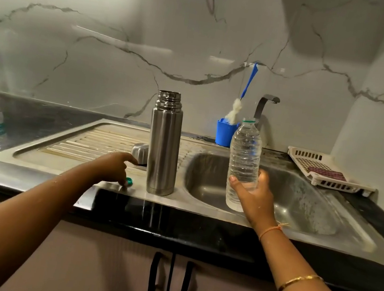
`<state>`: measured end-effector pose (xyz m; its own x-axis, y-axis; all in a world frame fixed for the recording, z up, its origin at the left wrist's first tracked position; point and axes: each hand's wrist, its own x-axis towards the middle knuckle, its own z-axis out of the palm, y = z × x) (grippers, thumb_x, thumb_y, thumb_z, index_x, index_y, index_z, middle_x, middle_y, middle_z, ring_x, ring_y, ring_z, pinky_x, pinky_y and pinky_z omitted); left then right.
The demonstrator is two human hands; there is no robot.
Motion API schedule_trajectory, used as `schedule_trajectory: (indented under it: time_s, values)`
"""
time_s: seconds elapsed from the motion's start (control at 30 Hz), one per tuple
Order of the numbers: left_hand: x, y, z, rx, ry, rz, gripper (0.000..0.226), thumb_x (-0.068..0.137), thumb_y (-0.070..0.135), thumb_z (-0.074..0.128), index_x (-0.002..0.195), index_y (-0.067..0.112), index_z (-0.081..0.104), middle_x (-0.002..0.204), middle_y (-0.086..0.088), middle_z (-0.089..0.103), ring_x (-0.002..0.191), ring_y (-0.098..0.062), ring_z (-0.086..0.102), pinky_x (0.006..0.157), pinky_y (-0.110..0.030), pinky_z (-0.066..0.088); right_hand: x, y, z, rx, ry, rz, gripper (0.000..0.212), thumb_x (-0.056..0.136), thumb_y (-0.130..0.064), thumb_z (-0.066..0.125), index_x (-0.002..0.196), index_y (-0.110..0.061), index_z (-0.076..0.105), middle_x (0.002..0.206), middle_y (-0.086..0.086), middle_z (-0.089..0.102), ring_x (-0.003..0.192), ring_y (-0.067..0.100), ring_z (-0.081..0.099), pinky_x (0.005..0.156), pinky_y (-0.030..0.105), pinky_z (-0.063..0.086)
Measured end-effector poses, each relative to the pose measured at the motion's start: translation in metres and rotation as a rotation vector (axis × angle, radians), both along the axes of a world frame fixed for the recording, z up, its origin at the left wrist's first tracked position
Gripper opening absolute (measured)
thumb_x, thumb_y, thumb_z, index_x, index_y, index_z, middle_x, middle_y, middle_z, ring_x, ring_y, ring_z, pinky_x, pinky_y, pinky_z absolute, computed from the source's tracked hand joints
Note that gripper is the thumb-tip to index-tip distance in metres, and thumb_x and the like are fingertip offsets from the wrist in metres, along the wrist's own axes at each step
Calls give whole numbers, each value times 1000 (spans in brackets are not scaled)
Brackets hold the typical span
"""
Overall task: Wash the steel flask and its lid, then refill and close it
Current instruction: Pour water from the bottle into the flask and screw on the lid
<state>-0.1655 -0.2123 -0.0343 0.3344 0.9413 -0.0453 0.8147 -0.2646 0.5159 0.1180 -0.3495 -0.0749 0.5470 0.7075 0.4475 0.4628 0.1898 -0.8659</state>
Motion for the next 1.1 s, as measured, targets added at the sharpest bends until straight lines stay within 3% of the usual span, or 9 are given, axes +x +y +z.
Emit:
schedule_trajectory:
  time_s: [0.17, 0.27, 0.47, 0.57, 0.7, 0.8, 0.93, 1.1]
  values:
    - [17, -18, 25, -133, -211, -19, 113, 65, 12, 85, 150, 21, 12, 151, -18, 27, 137, -35, 29, 112, -47, 29, 1, 2, -1, 2, 4, -6, 40, 81, -29, 73, 109, -19, 47, 93, -8, 64, 81, 8, 62, 73, 22, 46]
    - [36, -27, 33, -158, -422, 6, 125, 59, 21, 87, 149, 24, 1, 152, -18, 23, 138, -37, 26, 112, -52, 27, 2, 3, -1, -2, 9, -10, 43, 80, -28, 74, 112, -16, 47, 95, -4, 64, 84, 12, 63, 76, 26, 47]
    - [76, -34, 33, -14, -693, 147, 106, 66, 25, 84, 141, 19, 10, 136, -14, 41, 125, -36, 45, 103, -50, 39, 3, 4, -3, 11, 37, -4, 43, 81, -27, 73, 114, -18, 48, 97, -5, 66, 86, 9, 64, 79, 27, 50]
    - [87, -33, 33, 57, -698, 191, 87, 68, 28, 83, 134, 16, 27, 124, -11, 52, 114, -31, 53, 97, -48, 46, 4, 5, -3, 24, 48, -18, 40, 81, -27, 73, 113, -19, 51, 96, -7, 66, 86, 8, 64, 78, 25, 49]
    - [111, -38, 34, 131, -710, 114, 81, 65, 37, 84, 129, 18, 37, 106, 2, 51, 98, -19, 53, 88, -44, 51, 5, 7, -4, 54, 33, -83, 34, 80, -25, 73, 104, -25, 49, 90, -12, 63, 81, 5, 62, 73, 23, 46]
    - [140, -40, 37, 176, -816, 75, 78, 62, 41, 85, 123, 22, 42, 106, 5, 55, 98, -17, 56, 88, -41, 51, 8, 9, -4, 76, 33, -141, 35, 80, -23, 73, 103, -24, 47, 94, -7, 62, 81, 6, 60, 70, 21, 43]
    - [180, -37, 30, 184, -827, 71, 73, 64, 35, 86, 120, 19, 42, 107, 4, 55, 94, -13, 54, 77, -30, 45, 13, 11, -9, 98, 50, -222, 38, 79, -26, 74, 106, -19, 48, 101, 0, 63, 86, 14, 62, 74, 28, 47]
    - [212, -21, -3, 97, -760, 94, 71, 65, 30, 85, 120, 17, 42, 117, -3, 59, 109, -24, 58, 90, -40, 50, 16, 15, -12, 99, 53, -284, 37, 77, -31, 73, 104, -24, 49, 99, -2, 64, 87, 15, 63, 79, 35, 52]
